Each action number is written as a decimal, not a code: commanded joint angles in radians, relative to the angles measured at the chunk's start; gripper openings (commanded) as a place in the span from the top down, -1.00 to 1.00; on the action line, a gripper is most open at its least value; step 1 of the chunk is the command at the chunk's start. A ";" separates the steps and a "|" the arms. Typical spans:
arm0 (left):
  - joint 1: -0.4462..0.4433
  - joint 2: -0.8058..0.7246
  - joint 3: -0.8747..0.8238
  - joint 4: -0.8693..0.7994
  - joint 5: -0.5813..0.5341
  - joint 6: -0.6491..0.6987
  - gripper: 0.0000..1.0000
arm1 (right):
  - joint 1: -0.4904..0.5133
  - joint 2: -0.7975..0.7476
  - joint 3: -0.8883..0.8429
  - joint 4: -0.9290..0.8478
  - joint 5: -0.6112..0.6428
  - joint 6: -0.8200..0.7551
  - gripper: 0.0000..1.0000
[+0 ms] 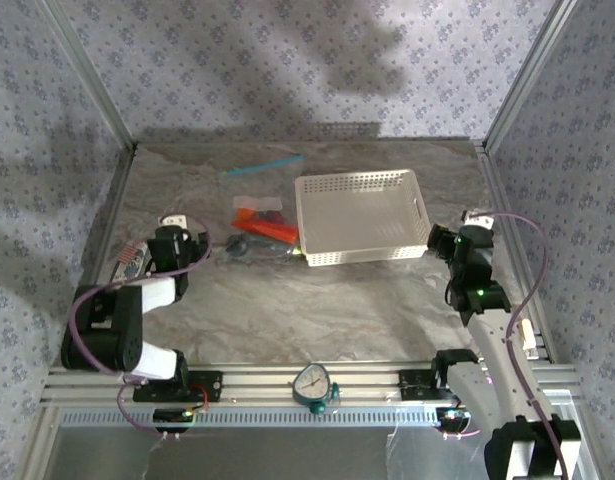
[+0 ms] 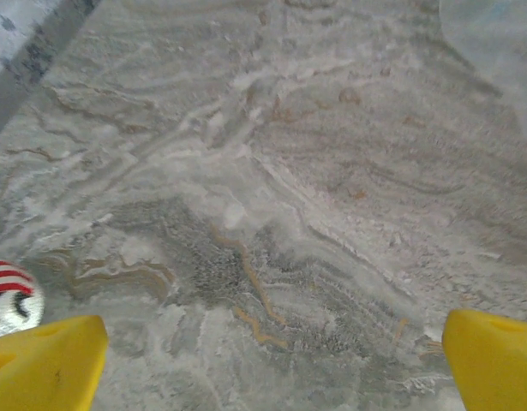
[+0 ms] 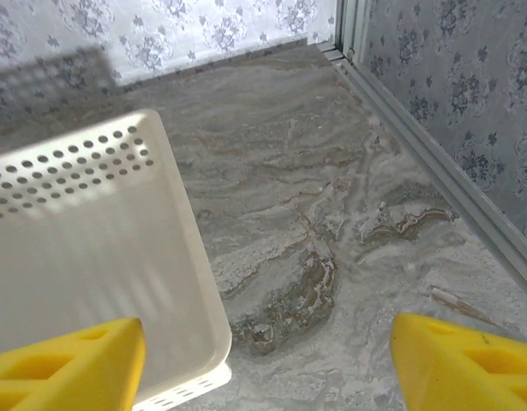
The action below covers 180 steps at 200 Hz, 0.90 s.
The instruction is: Place the food in the zip-top bag and seal the zipper
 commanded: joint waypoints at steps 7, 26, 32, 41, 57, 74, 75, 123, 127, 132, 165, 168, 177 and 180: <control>0.001 0.046 0.041 0.141 0.034 0.040 -1.00 | -0.011 0.020 -0.109 0.190 0.011 -0.061 -0.58; 0.002 0.043 0.008 0.194 0.051 0.045 -0.99 | -0.023 0.045 -0.228 0.398 0.013 -0.091 -0.58; 0.008 0.051 -0.021 0.241 0.054 0.037 -0.99 | -0.031 0.056 -0.256 0.453 0.013 -0.092 -0.59; 0.003 0.111 -0.075 0.430 0.057 0.054 -1.00 | -0.048 0.082 -0.292 0.518 0.013 -0.090 -0.59; -0.009 0.070 -0.072 0.347 0.085 0.071 -1.00 | -0.085 0.141 -0.329 0.619 -0.013 -0.088 -0.58; -0.009 0.073 -0.075 0.370 0.078 0.070 -1.00 | -0.119 0.229 -0.343 0.716 -0.072 -0.091 -0.58; -0.009 0.070 -0.075 0.361 0.079 0.070 -0.99 | -0.119 0.235 -0.343 0.722 -0.072 -0.091 -0.58; -0.009 0.078 -0.077 0.376 0.077 0.071 -1.00 | -0.103 0.521 -0.235 0.878 -0.136 -0.153 -0.58; -0.010 0.079 -0.079 0.384 0.076 0.071 -1.00 | -0.097 0.540 -0.224 0.881 -0.133 -0.165 -0.58; -0.009 0.077 -0.079 0.381 0.077 0.072 -1.00 | -0.093 0.566 -0.217 0.900 -0.133 -0.175 -0.59; -0.010 0.078 -0.076 0.376 0.077 0.071 -0.99 | -0.049 0.737 -0.182 0.990 -0.147 -0.236 -0.58; -0.009 0.078 -0.076 0.374 0.078 0.070 -0.99 | -0.040 0.745 -0.173 0.993 -0.135 -0.244 -0.59; -0.009 0.077 -0.074 0.371 0.078 0.069 -0.99 | -0.040 0.730 -0.153 0.917 -0.139 -0.241 -0.60; -0.009 0.078 -0.073 0.371 0.078 0.070 -0.99 | -0.047 0.734 -0.157 0.940 -0.146 -0.236 -0.60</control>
